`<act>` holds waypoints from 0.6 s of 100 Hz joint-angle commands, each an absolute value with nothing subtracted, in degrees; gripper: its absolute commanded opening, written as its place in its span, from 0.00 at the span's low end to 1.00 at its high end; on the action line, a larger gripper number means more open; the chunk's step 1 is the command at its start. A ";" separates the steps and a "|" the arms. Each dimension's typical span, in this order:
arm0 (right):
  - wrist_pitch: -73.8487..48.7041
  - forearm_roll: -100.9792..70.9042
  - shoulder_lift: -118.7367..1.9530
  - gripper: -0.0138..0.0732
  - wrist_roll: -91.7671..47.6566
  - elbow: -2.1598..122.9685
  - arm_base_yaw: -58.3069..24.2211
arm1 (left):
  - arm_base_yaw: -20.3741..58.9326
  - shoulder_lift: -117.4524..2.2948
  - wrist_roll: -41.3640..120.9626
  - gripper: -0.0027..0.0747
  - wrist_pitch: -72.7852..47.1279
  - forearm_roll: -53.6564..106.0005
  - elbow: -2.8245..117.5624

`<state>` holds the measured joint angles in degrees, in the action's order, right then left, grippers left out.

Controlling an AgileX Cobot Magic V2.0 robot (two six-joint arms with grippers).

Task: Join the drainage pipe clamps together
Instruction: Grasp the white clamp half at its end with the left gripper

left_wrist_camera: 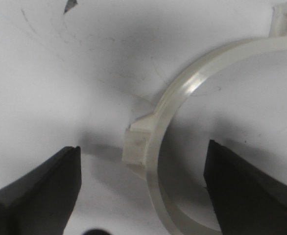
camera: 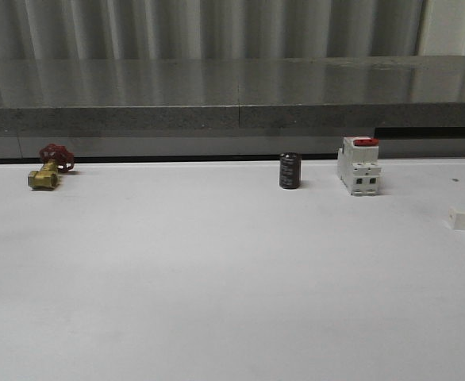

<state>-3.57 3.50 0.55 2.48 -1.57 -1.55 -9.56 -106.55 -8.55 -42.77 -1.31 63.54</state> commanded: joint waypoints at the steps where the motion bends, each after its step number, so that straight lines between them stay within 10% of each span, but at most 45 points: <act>1: 0.66 4.07 1.70 0.08 2.08 -0.61 -1.37 | -9.61 -104.24 -9.16 0.69 -40.52 -1.44 65.17; 60: 0.66 4.07 1.70 0.08 2.08 -0.61 -1.37 | -9.40 -104.93 -8.95 0.10 -38.70 -1.59 65.31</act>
